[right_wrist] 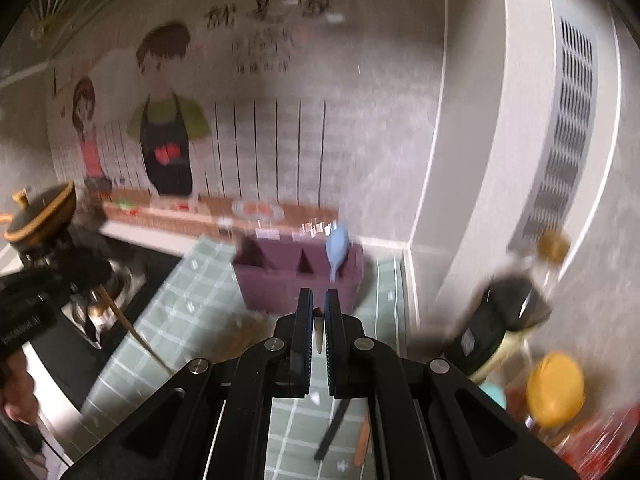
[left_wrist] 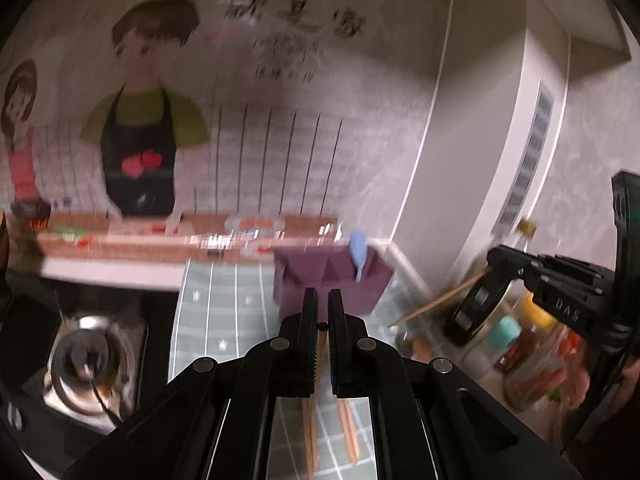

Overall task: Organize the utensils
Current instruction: 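Raise both grippers over the purple caddy and release the chopsticks inside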

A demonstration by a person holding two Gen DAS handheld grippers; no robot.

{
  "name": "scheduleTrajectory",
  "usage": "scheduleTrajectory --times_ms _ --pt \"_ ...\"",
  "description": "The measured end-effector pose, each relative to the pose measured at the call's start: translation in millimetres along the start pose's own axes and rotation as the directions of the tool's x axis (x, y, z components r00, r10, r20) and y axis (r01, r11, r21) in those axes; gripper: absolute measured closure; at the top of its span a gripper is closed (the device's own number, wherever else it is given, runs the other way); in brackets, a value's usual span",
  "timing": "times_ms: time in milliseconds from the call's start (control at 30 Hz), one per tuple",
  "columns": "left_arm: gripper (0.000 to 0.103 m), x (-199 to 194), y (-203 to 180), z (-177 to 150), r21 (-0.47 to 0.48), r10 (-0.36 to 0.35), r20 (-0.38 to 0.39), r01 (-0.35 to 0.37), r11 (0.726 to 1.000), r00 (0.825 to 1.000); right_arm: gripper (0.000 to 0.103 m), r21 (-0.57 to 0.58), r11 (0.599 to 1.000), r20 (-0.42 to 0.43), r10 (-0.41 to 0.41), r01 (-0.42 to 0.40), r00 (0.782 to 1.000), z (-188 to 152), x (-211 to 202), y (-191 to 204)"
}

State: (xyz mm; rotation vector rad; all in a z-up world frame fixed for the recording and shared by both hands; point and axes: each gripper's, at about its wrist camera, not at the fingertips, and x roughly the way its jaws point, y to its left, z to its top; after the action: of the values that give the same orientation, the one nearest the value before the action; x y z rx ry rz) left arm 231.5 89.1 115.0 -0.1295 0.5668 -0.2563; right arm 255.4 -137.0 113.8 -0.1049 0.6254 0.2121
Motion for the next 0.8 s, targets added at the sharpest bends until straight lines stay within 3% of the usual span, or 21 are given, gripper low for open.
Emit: scheduleTrajectory --times_ms 133,267,433,600,800 --pt "0.099 -15 -5 59 0.016 -0.054 0.072 0.053 0.998 0.996 0.098 -0.025 1.0 0.067 0.018 -0.016 0.998 61 -28 1" --pt "0.099 -16 -3 115 -0.021 -0.061 0.14 0.064 0.998 0.988 0.098 -0.039 0.999 0.103 0.029 -0.025 0.994 113 -45 2" --pt "0.099 3 6 154 -0.061 -0.042 0.198 0.056 0.997 0.979 0.098 -0.039 0.999 0.109 0.019 -0.015 0.994 160 -41 -4" --pt "0.099 43 6 163 -0.053 -0.013 0.198 0.024 0.998 0.98 0.098 -0.033 0.998 0.018 0.05 -0.049 0.999 169 0 -14" --pt "0.099 107 18 144 -0.102 -0.011 0.139 0.026 0.994 0.99 0.098 -0.044 0.998 -0.133 0.029 -0.035 0.991 148 78 -17"
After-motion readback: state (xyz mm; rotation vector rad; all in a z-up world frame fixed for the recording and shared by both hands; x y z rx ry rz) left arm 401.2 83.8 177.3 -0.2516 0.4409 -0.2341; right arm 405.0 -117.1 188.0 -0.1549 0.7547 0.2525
